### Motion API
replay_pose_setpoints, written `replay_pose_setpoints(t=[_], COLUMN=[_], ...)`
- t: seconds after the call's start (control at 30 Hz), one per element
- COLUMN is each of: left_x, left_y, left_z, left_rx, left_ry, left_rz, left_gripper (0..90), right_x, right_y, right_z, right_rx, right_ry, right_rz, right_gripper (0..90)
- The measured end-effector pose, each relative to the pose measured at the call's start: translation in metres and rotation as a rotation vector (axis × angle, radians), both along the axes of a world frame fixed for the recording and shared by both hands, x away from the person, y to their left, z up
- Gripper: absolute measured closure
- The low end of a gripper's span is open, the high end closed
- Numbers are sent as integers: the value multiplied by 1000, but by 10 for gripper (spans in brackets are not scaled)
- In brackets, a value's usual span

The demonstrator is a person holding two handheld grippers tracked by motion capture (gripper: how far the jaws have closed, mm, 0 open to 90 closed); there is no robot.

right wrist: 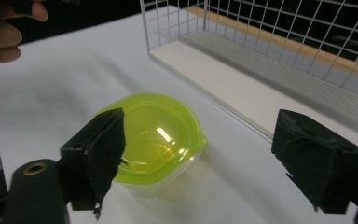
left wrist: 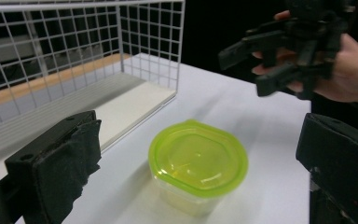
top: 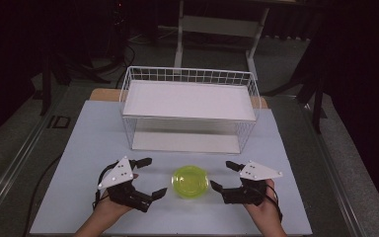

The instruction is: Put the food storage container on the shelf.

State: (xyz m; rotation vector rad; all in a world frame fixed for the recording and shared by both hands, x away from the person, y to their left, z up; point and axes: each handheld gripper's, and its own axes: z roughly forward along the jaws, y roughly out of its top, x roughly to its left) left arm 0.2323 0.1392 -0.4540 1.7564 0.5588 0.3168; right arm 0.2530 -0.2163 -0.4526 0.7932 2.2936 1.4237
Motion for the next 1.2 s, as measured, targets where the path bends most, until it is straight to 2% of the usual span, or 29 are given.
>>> replay_pose_setpoints(t=[0.07, 0.1, 0.17, 0.23, 0.3, 0.33, 0.37, 0.4, 0.43, 0.47, 0.53, 0.6, 0.63, 0.77, 0.8, 0.87, 0.9, 0.97, 1.0, 1.03, 1.1, 1.13, 1.17, 1.2], left_x=[4, 6, 8, 7, 8, 9, 10, 12, 14, 16, 20, 21, 22, 24, 25, 26, 26, 27, 28, 28, 30, 30, 31, 32], left_y=[-5, -7, -11, -14, -21, -23, -24, -25, -26, -26, -27, -28, -29, -31, -32, -35, -37, -39, -40, -41, -41, -41, -40, -40], left_z=[1, 1, 1, 2, 1, 1, -1, -2, -3, -4, -8, -12, -15, -27, -29, -33, -35, -38, -41, -42, -46, -48, -49, -51], left_rx=[2, 1, 19, 25, 43, 47, 44, 39, 40, 24, 23, 31, 18, -8, -11, -14, -2, 8, 15, 21, 23, 26, 20, 13], left_ry=[8, 21, 19, 11, 10, 25, 39, 57, 78, 103, 155, 196, 215, 279, 304, 330, 342, 380, 391, 409, 431, 444, 464, 482], left_rz=[14, 6, 12, 15, 6, 6, 2, -10, -1, -9, 14, 44, 43, 95, 106, 113, 125, 146, 157, 168, 186, 187, 180, 178], left_gripper=[3, 3, 3, 3, 3, 3, 4, 61, 61, 63, 63, 68, 90, 129, 154, 164, 201, 226, 239, 239, 283, 336, 336, 372], right_x=[2, 3, 5, 5, 6, 6, 7, 9, 9, 11, 13, 15, 16, 20, 21, 23, 24, 27, 28, 28, 31, 32, 32, 32], right_y=[3, 4, 5, 5, 10, 12, 13, 15, 15, 15, 16, 15, 14, 16, 16, 18, 19, 21, 23, 23, 23, 23, 23, 23], right_z=[0, 0, -1, -1, -2, -2, -3, -5, -5, -6, -7, -9, -10, -15, -16, -19, -20, -24, -28, -28, -31, -35, -35, -37], right_rx=[0, 8, 39, 46, 27, 30, 31, 37, 37, 36, 41, 48, 54, 60, 63, 83, 84, 85, 74, 74, 71, 71, 71, 74], right_ry=[30, 56, 89, 84, 64, 65, 95, 107, 107, 126, 131, 155, 169, 234, 247, 298, 316, 364, 387, 387, 429, 452, 452, 475], right_rz=[11, 9, 15, 12, 33, 19, 28, 18, 18, 15, -7, -28, -31, -32, -32, -21, -21, -28, -54, -54, -72, -84, -84, -91], right_gripper=[158, 157, 157, 157, 122, 125, 125, 148, 148, 148, 170, 217, 251, 320, 366, 424, 451, 451, 452, 452, 470, 494, 494, 500])
